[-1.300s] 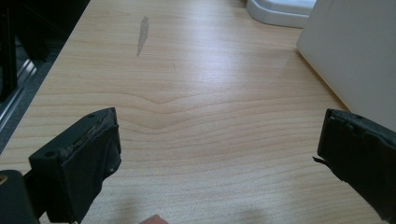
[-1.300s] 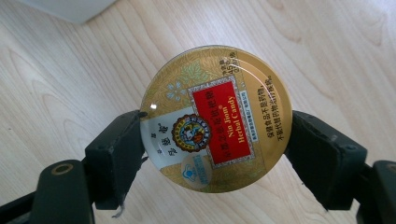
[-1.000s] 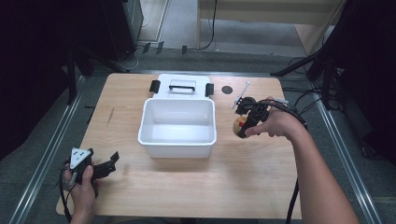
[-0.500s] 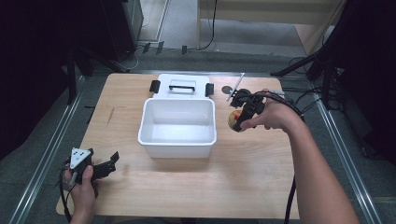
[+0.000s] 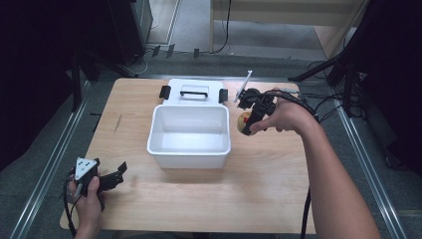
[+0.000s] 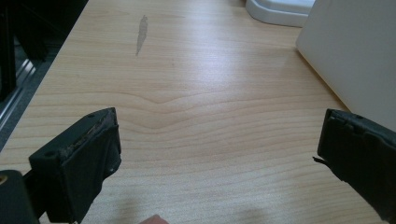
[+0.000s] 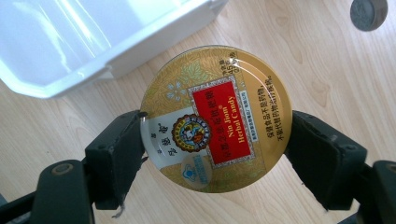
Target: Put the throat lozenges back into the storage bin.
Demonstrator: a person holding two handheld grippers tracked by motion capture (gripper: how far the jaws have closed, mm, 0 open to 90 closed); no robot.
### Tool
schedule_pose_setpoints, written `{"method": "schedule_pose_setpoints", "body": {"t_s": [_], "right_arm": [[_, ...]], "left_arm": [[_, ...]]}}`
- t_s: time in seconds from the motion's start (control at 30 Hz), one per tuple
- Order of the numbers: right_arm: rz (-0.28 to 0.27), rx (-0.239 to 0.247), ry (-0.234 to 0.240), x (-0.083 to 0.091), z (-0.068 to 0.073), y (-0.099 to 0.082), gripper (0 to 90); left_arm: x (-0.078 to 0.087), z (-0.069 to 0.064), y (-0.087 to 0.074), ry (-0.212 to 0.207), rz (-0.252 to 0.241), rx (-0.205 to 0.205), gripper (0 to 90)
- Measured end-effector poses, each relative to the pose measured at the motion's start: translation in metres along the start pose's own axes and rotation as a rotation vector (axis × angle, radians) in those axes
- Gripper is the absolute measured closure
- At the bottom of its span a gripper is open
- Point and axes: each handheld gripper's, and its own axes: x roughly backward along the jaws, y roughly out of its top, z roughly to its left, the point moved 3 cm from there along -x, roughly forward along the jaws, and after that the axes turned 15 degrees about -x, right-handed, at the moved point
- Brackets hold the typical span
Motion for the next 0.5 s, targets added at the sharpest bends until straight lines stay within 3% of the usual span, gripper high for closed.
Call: {"method": "schedule_pose_setpoints", "body": {"t_s": [0.5], "right_arm": [[-0.006,0.040,0.001,0.009,0.014,0.020,22.1]], "left_arm": [[0.000,0.000,0.000,-0.002,0.001,0.001,0.0]]}}
